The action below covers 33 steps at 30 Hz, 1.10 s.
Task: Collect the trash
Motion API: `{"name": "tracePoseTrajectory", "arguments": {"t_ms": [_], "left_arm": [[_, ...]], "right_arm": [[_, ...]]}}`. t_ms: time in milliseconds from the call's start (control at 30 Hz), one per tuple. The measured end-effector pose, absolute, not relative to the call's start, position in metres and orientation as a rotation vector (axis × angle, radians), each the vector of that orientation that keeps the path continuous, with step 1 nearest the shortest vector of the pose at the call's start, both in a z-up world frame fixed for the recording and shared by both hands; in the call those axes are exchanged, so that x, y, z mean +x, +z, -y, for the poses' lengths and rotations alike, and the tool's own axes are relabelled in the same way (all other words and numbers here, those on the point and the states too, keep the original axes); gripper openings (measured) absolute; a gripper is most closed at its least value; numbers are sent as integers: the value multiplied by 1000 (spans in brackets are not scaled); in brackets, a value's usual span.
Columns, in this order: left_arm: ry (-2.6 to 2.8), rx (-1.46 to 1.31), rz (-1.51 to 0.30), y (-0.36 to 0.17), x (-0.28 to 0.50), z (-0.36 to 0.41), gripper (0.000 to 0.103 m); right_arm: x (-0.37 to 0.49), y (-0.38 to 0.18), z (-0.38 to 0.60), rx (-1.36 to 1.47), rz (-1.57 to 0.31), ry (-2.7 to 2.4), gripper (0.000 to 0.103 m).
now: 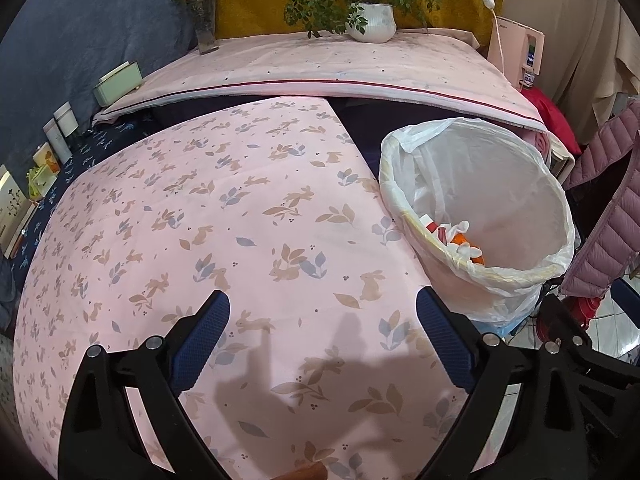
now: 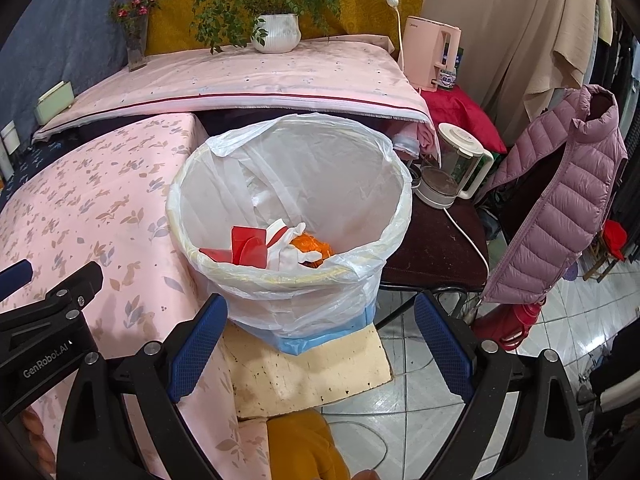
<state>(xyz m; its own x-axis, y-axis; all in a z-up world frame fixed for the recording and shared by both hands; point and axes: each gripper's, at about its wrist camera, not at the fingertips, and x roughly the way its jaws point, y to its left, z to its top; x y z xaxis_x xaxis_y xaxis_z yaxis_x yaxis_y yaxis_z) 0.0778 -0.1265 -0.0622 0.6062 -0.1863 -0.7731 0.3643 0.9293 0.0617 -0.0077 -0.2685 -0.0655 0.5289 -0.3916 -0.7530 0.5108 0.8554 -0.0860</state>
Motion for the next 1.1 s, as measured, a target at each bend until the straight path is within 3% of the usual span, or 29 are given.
{"name": "tracePoseTrajectory", "arguments": {"t_ms": [1100], "left_arm": [[-311, 177, -855, -60, 74, 122, 90]], "right_arm": [[-9, -70, 267, 154, -864, -546, 91]]}}
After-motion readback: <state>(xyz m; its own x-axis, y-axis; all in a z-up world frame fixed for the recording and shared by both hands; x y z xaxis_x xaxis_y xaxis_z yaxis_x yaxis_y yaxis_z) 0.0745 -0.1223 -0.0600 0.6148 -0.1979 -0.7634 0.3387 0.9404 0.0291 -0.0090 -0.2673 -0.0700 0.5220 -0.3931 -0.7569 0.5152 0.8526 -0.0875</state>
